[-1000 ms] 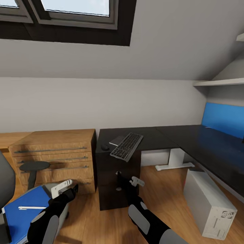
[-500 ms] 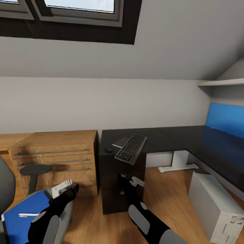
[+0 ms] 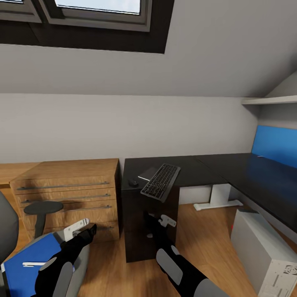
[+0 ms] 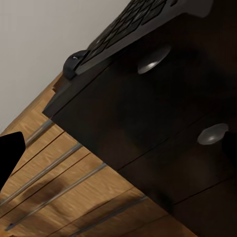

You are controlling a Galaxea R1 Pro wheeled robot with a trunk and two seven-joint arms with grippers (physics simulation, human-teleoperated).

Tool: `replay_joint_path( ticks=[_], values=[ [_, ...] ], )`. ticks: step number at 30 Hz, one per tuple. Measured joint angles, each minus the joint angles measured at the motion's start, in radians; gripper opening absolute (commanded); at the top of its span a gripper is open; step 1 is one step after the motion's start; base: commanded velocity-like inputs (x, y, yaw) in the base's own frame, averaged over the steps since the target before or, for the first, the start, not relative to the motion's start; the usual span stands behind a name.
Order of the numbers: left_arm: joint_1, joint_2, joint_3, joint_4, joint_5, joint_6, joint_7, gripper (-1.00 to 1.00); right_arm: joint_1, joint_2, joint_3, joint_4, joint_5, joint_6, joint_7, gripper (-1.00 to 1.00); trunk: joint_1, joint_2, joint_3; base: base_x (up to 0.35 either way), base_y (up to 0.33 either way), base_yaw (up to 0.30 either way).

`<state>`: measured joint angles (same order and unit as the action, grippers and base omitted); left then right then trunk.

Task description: In the bedroom, organize the workspace by keeping the computer under the desk, ensuring the monitor is on the desk, placing the keyboard on the desk next to the monitor, placing the mouse on the desk next to the keyboard, moving the folder from the swivel chair onto the desk next to the mouse, stacking the notebook on top of the folder with the pen on top of the notebook, and positioning the swivel chair next to the desk.

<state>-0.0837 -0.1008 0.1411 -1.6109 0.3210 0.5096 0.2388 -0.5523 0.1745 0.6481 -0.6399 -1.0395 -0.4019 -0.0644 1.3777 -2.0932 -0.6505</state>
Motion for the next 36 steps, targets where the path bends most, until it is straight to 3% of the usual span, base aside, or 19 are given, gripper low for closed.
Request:
replay_joint_path(
  ticks=[13, 23, 31, 36],
  values=[
    [0.0, 0.0, -0.002, 0.0, 0.0, 0.0, 0.0, 1.0, 0.0, 0.0, -0.018, -0.022, 0.001, 0.001, 0.001, 1.0, 0.0, 0.0, 0.0, 0.025, 0.022, 0.0],
    [0.0, 0.0, -0.004, 0.0, 0.0, 0.0, 0.0, 1.0, 0.0, 0.0, -0.08, -0.042, -0.001, 0.003, 0.001, 1.0, 0.0, 0.0, 0.0, 0.033, 0.028, 0.0],
    [0.0, 0.0, -0.006, 0.0, 0.001, 0.0, 0.0, 1.0, -0.003, 0.0, -0.098, -0.059, -0.003, 0.007, 0.001, 1.0, 0.0, 0.0, 0.0, 0.001, 0.001, 0.0],
    [0.0, 0.0, -0.007, 0.0, 0.0, 0.0, 0.0, 1.0, -0.003, 0.0, -0.103, -0.078, -0.061, 0.008, 0.001, 1.0, 0.0, 0.0, 0.0, 0.0, 0.0, 0.0]
  ],
)
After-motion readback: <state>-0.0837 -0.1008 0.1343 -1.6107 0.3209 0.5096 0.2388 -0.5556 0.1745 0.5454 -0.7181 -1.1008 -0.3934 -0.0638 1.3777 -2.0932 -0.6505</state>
